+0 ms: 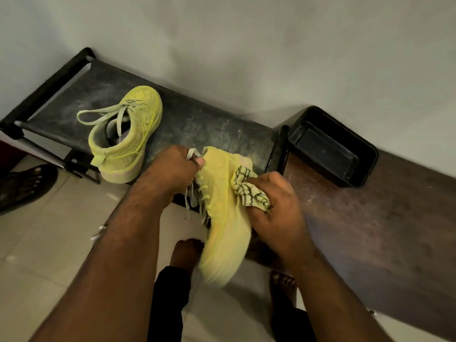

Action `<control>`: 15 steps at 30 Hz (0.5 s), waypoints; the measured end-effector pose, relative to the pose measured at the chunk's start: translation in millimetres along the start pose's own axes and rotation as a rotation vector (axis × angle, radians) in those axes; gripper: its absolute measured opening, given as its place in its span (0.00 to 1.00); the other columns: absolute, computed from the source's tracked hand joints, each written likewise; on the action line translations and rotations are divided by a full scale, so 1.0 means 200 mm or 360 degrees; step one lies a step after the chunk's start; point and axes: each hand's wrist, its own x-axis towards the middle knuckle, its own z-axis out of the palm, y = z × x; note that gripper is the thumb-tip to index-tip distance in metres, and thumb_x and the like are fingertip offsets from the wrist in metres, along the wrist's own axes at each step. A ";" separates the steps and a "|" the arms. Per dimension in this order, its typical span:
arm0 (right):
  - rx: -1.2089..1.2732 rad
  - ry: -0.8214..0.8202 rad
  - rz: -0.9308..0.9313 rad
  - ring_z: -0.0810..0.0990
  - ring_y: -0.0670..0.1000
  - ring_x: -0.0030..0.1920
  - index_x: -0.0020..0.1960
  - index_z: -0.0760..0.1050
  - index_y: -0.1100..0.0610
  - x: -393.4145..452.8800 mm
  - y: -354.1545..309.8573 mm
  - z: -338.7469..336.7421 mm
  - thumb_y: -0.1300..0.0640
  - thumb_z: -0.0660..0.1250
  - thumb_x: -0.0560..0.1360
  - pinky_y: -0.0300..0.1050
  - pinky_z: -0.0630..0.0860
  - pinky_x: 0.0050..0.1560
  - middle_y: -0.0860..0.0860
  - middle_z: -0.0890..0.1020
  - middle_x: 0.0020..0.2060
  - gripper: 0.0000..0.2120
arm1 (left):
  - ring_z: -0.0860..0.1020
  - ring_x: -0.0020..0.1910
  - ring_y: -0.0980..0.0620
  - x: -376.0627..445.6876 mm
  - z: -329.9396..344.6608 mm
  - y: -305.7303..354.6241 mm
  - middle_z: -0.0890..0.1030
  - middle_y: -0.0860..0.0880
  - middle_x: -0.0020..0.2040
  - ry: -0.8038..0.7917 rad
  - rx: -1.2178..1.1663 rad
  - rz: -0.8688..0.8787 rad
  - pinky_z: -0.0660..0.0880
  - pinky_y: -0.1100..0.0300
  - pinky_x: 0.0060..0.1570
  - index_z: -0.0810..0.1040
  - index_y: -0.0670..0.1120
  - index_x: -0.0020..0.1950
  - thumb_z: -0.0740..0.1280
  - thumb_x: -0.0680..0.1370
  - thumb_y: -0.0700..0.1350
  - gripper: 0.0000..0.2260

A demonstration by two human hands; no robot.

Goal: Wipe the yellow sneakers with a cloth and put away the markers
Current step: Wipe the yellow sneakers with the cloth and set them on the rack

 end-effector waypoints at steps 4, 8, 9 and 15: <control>0.0365 -0.0116 -0.0299 0.78 0.52 0.38 0.42 0.82 0.62 -0.02 -0.03 -0.02 0.56 0.66 0.69 0.51 0.74 0.37 0.54 0.78 0.36 0.10 | 0.70 0.33 0.58 -0.01 0.00 0.01 0.74 0.51 0.36 -0.0005 0.0022 0.0023 0.64 0.63 0.29 0.78 0.45 0.49 0.65 0.80 0.44 0.04; 0.0071 -0.0027 0.0007 0.77 0.50 0.48 0.54 0.81 0.56 -0.01 0.02 0.00 0.51 0.61 0.70 0.52 0.76 0.47 0.48 0.77 0.47 0.17 | 0.70 0.33 0.55 -0.02 -0.02 0.02 0.74 0.49 0.35 -0.0141 -0.0041 0.0082 0.66 0.62 0.31 0.77 0.45 0.42 0.65 0.80 0.41 0.07; 0.0039 -0.0009 0.0025 0.76 0.50 0.49 0.55 0.81 0.55 -0.01 0.02 -0.01 0.51 0.61 0.69 0.52 0.75 0.49 0.47 0.77 0.47 0.18 | 0.70 0.33 0.54 -0.02 -0.02 0.02 0.74 0.48 0.34 -0.0165 -0.0057 0.0081 0.66 0.63 0.31 0.76 0.46 0.39 0.65 0.79 0.40 0.09; 0.0134 0.0286 -0.0297 0.77 0.55 0.42 0.47 0.81 0.61 -0.02 -0.02 -0.11 0.57 0.66 0.69 0.53 0.74 0.41 0.53 0.78 0.41 0.11 | 0.73 0.37 0.49 -0.05 -0.07 0.05 0.76 0.46 0.36 -0.0349 -0.0292 0.0301 0.71 0.55 0.42 0.79 0.40 0.42 0.63 0.79 0.36 0.08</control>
